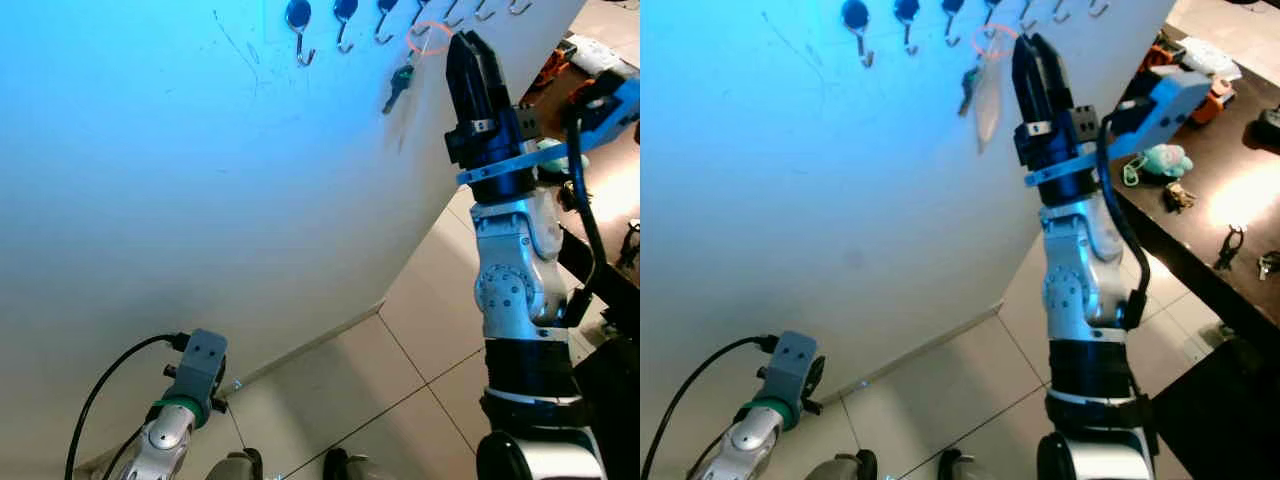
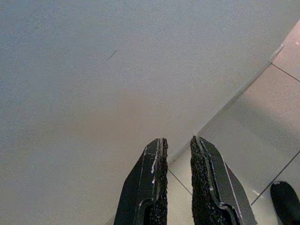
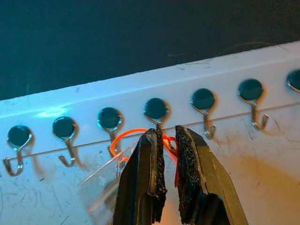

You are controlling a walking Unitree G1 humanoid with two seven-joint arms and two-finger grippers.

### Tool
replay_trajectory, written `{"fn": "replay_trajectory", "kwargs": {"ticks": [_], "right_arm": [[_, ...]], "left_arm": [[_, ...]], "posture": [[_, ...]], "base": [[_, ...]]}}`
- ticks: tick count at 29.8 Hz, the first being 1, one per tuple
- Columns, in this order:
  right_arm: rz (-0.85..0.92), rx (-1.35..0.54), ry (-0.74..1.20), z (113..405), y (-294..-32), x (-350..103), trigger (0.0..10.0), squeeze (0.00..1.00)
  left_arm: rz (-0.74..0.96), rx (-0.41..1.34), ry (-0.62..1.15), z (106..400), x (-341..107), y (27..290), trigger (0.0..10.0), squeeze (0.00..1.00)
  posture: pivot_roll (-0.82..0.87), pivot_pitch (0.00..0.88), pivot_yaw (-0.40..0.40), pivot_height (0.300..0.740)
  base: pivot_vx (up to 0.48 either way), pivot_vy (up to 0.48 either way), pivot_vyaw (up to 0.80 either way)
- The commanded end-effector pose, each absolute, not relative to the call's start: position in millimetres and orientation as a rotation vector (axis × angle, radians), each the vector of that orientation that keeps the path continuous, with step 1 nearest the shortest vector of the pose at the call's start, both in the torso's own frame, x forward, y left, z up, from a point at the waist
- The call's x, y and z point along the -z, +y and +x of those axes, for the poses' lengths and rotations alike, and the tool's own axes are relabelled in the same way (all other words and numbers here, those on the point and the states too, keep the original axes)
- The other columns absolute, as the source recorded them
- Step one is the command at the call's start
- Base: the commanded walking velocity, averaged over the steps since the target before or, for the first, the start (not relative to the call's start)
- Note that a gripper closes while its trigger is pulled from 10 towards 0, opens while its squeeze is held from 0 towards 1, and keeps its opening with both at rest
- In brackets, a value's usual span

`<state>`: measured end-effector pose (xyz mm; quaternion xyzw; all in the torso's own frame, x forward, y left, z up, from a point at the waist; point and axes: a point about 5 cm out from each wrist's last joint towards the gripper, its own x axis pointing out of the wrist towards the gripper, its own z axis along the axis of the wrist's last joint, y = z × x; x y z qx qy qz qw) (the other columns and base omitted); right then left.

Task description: Hang keys on a hook

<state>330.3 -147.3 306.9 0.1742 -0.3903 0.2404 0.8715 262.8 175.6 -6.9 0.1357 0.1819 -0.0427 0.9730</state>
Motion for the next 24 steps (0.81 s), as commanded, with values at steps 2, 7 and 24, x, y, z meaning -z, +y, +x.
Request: {"fn": "replay_trajectory", "kwargs": {"ticks": [2, 7, 24], "right_arm": [[0.404, -0.537, -0.825, 333.6, -146.9, -310.5, 10.0, 0.0], [0.431, -0.568, -0.813, 341.6, -142.9, -310.4, 10.0, 0.0], [0.468, -0.691, -0.743, 363.6, -113.4, -303.1, 10.0, 0.0]], "left_arm": [[0.28, 0.091, 0.401, 253.4, 14.9, 176.7, 10.0, 0.0], [0.278, 0.087, 0.399, 253.2, 14.8, 177.0, 10.0, 0.0], [0.271, 0.081, 0.39, 253.8, 13.5, 175.5, 10.0, 0.0]], "posture": [[0.02, 0.131, 0.025, 0.74], [0.02, 0.13, 0.025, 0.74], [0.05, 0.133, 0.012, 0.74]], "base": [[0.0, 0.0, 0.0], [0.0, 0.0, 0.0], [0.0, 0.0, 0.0]]}}
